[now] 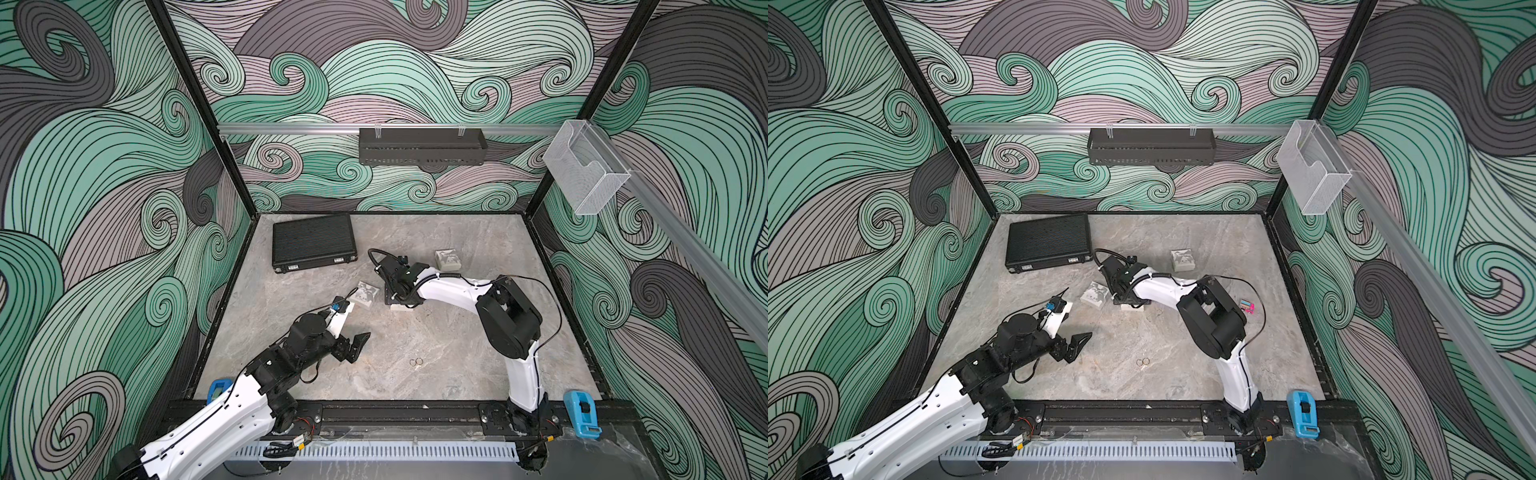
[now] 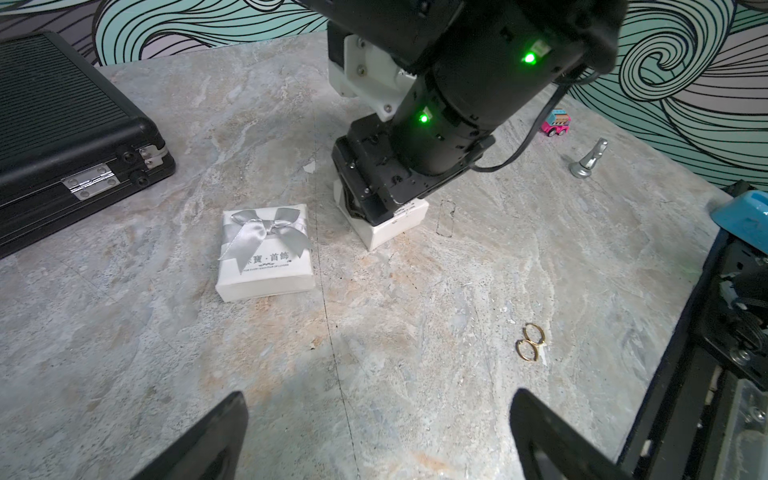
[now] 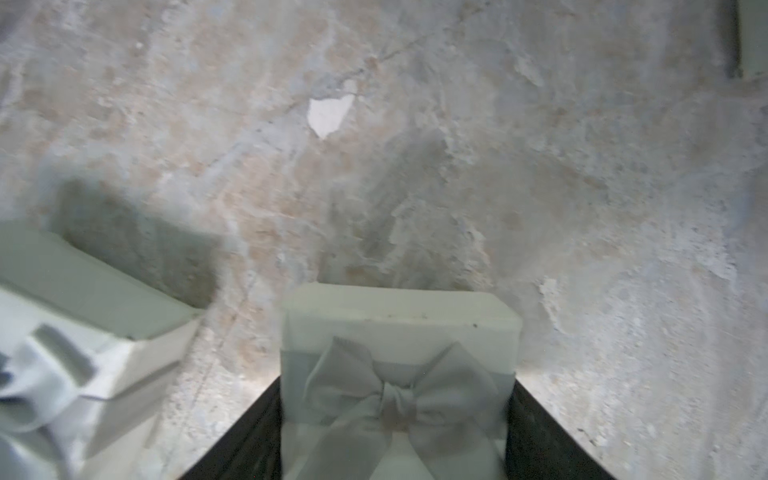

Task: Take the rings out of the lift-off lid box
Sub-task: Move the jewelry box to the center of the board.

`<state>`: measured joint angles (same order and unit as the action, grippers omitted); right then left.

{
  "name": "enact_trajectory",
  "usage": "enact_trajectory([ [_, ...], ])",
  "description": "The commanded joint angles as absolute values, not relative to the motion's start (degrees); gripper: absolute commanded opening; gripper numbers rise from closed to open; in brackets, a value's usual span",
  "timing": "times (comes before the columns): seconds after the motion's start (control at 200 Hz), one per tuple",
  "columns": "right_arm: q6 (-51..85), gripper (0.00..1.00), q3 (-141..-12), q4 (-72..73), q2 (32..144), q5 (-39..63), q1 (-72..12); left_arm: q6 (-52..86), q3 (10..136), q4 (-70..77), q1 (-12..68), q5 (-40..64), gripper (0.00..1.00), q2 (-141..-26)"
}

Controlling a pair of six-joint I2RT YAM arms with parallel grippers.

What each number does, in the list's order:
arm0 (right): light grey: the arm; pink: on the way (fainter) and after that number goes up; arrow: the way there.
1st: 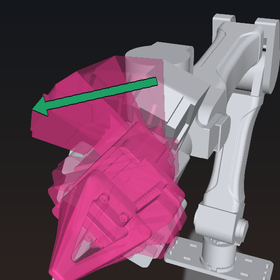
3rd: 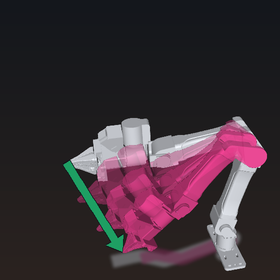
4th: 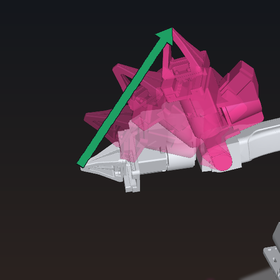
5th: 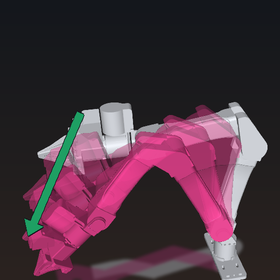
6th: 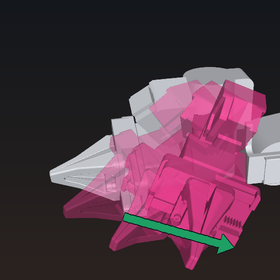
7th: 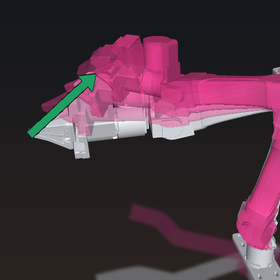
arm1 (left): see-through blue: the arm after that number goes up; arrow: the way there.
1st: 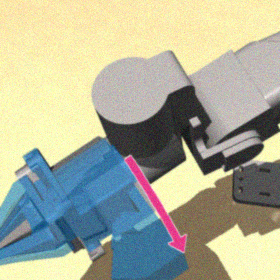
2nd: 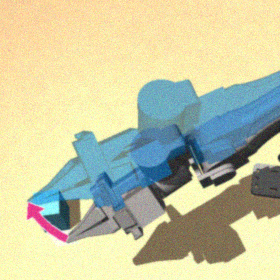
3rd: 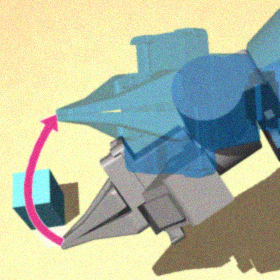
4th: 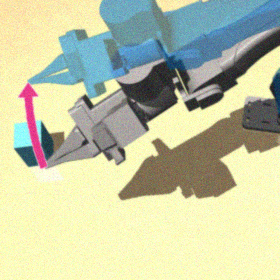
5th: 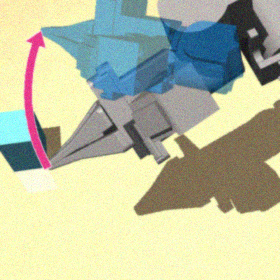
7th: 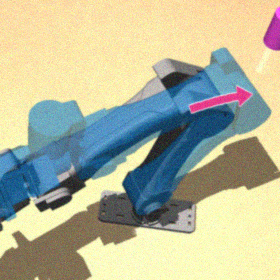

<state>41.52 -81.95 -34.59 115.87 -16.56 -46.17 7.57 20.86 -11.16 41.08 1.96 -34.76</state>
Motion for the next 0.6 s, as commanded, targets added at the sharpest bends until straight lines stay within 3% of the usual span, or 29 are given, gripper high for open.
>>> enact_trajectory([
  [0.0, 40.16, 0.71, -77.58, -34.45, 111.93, -17.2, -44.7, 6.58, 21.71, -9.52, 41.57, 1.92, 0.99, -35.47],
  [0.336, 31.3, 0.7, -62.54, -28.59, 99.88, -14.37, -41.29, 4.95, 23.23, -5.8, 41.57, 3.29, 0.99, -40.66],
  [0.596, 25.91, 1.0, -58.79, -27.0, 93.89, -10.76, -36.66, 3.25, 27.59, -4.84, 41.57, 4.78, 0.99, -48.56],
])
